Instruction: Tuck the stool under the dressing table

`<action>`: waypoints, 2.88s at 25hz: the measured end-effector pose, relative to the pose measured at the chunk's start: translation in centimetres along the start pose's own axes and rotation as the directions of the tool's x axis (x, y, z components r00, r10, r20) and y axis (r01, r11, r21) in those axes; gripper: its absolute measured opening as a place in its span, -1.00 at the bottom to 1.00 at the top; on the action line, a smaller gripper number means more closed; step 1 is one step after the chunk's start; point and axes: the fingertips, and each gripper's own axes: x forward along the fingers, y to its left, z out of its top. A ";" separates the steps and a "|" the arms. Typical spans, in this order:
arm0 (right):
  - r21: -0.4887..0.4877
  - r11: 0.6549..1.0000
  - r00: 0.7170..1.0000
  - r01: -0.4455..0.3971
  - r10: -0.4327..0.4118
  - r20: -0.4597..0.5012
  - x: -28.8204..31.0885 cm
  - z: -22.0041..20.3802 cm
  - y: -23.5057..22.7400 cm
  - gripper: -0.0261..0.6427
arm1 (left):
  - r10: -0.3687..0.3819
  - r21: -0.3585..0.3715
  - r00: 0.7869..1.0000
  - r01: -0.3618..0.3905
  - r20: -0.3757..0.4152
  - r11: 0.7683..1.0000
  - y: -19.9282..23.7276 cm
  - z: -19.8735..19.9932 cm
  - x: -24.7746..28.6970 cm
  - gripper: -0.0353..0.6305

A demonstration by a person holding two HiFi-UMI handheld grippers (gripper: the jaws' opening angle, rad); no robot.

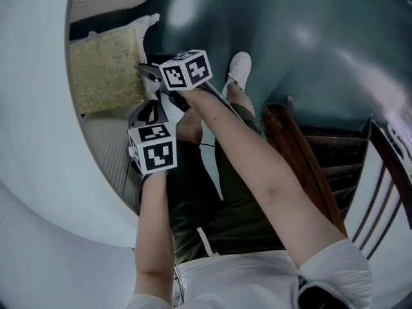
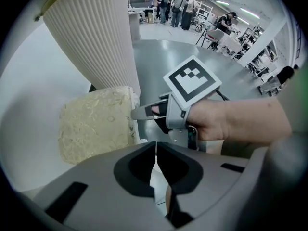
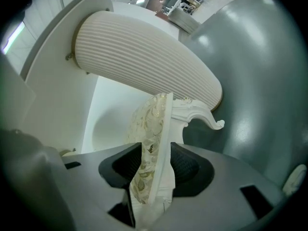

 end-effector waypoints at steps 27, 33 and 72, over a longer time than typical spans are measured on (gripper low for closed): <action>-0.234 0.942 0.965 0.240 -0.205 0.164 -27.4 6.9 7.0 -0.90 | -0.261 0.136 0.892 0.226 0.370 0.965 -10.2 11.8 -12.5 -0.89; -0.276 0.915 0.946 0.296 -0.240 0.220 -32.6 8.6 10.3 -0.90 | -0.325 0.192 0.850 0.268 0.415 0.944 -12.3 13.6 -16.4 -0.89; -0.511 0.742 0.805 0.434 -0.065 0.589 -58.0 16.1 41.5 -0.90 | -0.394 0.391 0.484 0.111 0.782 0.913 -16.3 22.7 -53.6 -0.89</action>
